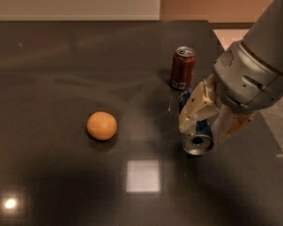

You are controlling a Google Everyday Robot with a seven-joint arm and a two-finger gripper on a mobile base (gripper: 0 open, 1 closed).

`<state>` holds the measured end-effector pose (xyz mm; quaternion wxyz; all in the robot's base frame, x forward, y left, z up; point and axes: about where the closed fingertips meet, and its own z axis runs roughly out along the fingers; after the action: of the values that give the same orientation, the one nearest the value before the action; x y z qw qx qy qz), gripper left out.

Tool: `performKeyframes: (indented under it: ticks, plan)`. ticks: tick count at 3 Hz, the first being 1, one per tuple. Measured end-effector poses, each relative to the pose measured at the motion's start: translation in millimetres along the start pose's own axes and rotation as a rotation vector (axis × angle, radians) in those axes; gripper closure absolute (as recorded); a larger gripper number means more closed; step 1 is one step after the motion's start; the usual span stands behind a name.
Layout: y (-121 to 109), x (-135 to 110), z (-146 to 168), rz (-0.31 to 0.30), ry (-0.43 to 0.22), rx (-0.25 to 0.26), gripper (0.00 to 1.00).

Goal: Place redbull can upright

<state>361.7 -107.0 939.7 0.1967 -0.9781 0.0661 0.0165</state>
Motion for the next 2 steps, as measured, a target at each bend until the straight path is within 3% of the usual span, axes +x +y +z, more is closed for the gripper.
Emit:
performKeyframes:
  ticks: [1, 2]
  plan:
    - [-0.4, 7.8, -10.8, 0.107, -0.011, 0.064, 1.0]
    - [4.6, 15.7, -19.1, 0.265, -0.052, 0.142, 1.0]
